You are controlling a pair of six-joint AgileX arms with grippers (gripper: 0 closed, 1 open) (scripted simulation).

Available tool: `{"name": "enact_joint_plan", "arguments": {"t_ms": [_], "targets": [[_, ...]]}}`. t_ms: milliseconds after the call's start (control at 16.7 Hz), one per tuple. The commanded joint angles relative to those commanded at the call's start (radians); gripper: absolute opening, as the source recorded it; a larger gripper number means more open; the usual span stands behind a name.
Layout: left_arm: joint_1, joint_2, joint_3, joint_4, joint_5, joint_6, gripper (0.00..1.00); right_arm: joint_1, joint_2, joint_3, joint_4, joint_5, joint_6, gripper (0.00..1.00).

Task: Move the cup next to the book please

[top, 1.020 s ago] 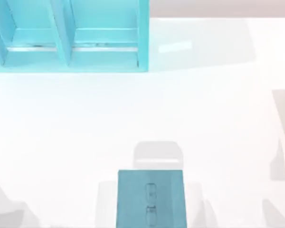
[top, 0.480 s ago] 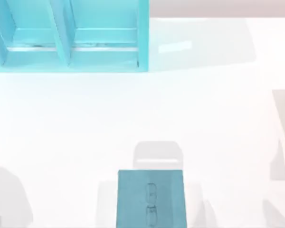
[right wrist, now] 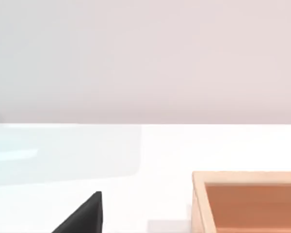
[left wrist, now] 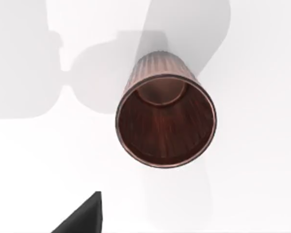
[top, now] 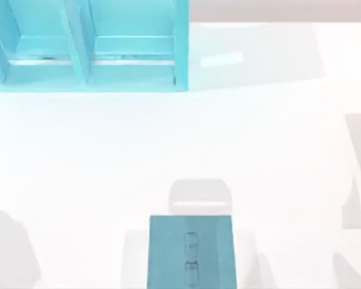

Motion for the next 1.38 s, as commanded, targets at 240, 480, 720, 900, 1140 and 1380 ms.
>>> {"name": "enact_joint_plan", "arguments": {"t_ms": [240,480,720,900,1140,1380], "targets": [[0.003,0.038,-0.108,0.148,-0.001,0.002,1.0,0.0,0.0,0.0,0.0,0.0,0.0,1.0],[0.007,0.089,-0.25,0.349,-0.001,0.006,1.0,0.0,0.0,0.0,0.0,0.0,0.0,1.0],[0.009,0.106,-0.304,0.411,-0.001,0.009,1.0,0.0,0.0,0.0,0.0,0.0,0.0,1.0],[0.009,0.106,-0.304,0.411,-0.001,0.009,1.0,0.0,0.0,0.0,0.0,0.0,0.0,1.0],[0.009,0.106,-0.304,0.411,-0.001,0.009,0.7,0.0,0.0,0.0,0.0,0.0,0.0,1.0],[0.009,0.106,-0.304,0.411,-0.001,0.009,0.4,0.0,0.0,0.0,0.0,0.0,0.0,1.0]]}}
